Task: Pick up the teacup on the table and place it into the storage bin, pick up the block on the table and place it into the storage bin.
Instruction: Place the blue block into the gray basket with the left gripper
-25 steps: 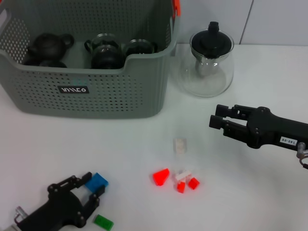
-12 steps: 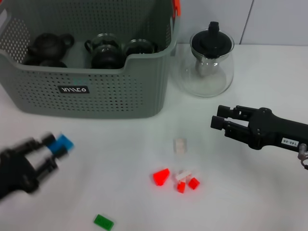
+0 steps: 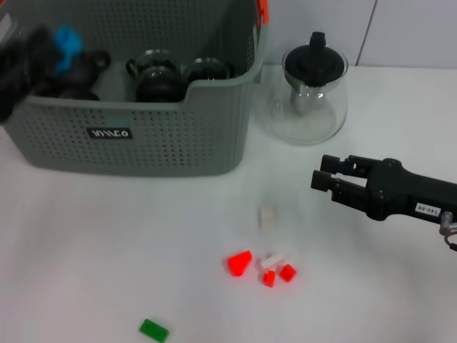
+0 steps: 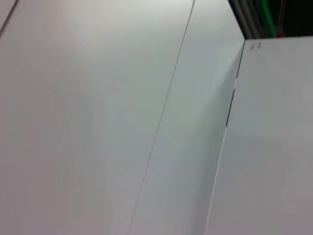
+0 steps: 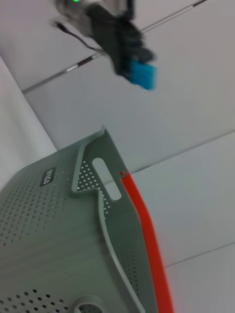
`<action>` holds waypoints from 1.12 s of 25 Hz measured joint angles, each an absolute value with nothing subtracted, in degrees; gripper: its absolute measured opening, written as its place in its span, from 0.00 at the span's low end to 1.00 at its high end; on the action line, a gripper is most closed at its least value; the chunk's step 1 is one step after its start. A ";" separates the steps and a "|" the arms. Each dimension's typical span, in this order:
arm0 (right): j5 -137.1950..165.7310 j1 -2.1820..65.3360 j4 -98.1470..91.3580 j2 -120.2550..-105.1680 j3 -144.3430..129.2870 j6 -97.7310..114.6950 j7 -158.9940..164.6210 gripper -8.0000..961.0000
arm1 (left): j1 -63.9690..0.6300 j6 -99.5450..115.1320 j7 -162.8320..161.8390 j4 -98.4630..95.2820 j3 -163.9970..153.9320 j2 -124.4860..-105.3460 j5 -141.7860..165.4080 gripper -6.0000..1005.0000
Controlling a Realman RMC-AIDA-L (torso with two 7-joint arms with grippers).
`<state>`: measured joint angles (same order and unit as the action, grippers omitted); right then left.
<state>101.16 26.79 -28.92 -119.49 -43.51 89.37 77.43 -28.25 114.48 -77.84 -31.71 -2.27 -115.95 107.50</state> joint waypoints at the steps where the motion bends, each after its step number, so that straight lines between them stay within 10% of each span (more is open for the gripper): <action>1: 101.16 26.76 -28.92 -119.50 -43.51 89.39 77.41 0.55 | -30.16 112.99 -79.93 -32.85 -2.32 -115.93 107.24 0.39; 13: 101.16 26.81 -28.92 -119.53 -43.50 89.56 77.34 0.55 | -37.92 75.84 -106.25 -48.95 -32.49 -112.52 114.28 0.39; 20: 101.16 27.01 -28.92 -119.53 -43.51 89.55 77.38 0.55 | -38.33 64.55 -113.64 -50.33 -37.64 -115.27 120.41 0.39; 28: 101.16 26.76 -28.92 -119.53 -43.51 89.65 77.41 0.55 | -31.21 77.03 -107.39 -53.86 -31.65 -116.61 102.36 0.64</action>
<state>101.16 26.76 -28.92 -119.53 -43.51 89.65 77.41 -31.20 77.03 -107.39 -53.86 -31.65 -116.61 102.37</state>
